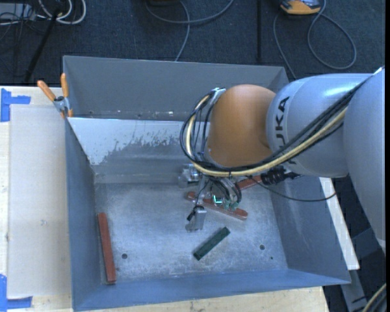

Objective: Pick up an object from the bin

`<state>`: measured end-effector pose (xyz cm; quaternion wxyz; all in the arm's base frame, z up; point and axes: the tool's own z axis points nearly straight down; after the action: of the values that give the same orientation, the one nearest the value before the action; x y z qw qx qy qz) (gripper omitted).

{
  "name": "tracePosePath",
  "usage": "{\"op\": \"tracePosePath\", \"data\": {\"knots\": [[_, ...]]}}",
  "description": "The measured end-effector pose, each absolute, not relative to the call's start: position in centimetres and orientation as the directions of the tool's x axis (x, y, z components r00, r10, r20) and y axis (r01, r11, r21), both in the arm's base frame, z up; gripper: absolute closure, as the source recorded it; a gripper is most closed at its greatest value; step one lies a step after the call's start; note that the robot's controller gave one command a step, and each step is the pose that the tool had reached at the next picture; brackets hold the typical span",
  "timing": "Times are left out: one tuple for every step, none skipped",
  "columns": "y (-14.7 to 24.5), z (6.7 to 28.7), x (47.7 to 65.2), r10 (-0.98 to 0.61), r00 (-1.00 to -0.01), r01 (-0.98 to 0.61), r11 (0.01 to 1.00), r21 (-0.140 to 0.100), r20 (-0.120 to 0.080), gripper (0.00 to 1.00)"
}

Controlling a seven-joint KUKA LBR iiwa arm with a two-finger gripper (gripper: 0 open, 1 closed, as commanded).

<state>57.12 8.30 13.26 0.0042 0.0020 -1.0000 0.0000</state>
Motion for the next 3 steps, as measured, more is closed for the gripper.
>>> {"op": "tracePosePath", "data": {"knots": [[2.3,7.3,57.7,-0.069,-0.998,-0.069,0.998,0.000,0.004,0.00],[-5.5,7.2,58.3,-0.016,-1.000,-0.016,1.000,-0.001,-0.004,0.00],[-5.2,7.4,58.5,-0.020,-1.000,-0.020,1.000,0.000,-0.010,1.00]]}}
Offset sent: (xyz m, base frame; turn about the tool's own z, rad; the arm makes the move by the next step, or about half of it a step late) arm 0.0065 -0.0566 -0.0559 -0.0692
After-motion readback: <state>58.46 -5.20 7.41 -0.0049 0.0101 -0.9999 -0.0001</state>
